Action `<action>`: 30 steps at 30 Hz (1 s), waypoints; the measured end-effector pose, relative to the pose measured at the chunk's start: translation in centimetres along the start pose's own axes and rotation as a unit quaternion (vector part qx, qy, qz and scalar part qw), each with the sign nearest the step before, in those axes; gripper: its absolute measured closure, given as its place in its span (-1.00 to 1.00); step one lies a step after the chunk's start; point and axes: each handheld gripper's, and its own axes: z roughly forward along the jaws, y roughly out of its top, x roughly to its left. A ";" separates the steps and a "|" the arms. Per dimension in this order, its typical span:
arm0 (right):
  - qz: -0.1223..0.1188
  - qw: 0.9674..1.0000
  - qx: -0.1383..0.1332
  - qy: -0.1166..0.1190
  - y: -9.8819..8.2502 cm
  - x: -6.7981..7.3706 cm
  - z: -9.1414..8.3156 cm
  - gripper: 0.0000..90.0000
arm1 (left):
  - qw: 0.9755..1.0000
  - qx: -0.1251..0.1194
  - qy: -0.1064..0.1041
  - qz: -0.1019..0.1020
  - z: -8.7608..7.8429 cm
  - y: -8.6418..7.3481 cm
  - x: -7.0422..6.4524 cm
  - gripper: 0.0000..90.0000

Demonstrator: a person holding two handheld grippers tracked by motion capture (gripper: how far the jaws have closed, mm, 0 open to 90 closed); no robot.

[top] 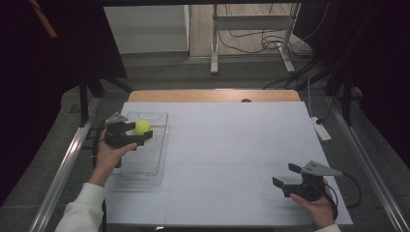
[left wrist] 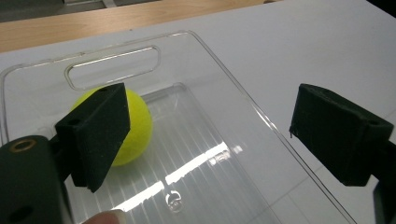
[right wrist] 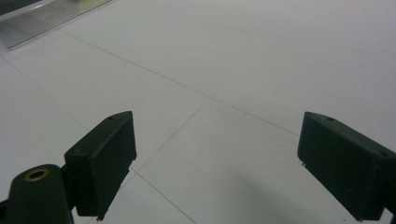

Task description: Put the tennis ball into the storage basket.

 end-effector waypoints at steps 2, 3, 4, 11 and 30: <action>0.000 1.000 0.000 0.000 0.0 -0.1 0.0 -0.74 | 1.000 -0.006 -0.005 0.003 -0.4 -0.3 -0.4 -0.72; 0.000 1.000 0.000 0.000 0.0 -0.1 0.1 -0.74 | 1.000 -0.008 -0.008 0.002 -0.6 -0.4 -0.6 -0.72; 0.001 1.000 -0.001 0.001 0.0 -0.1 0.1 -0.74 | 1.000 -0.010 -0.010 0.004 -0.7 -0.6 -0.9 -0.72; 0.002 1.000 -0.001 0.002 -0.1 -0.1 0.0 -0.74 | 1.000 -0.017 -0.023 0.011 -1.2 -1.9 -2.5 -0.72; 0.005 1.000 -0.003 -0.005 -0.1 0.2 -0.5 -0.74 | 0.998 -0.026 -0.057 0.028 -2.5 -4.9 -5.9 -0.72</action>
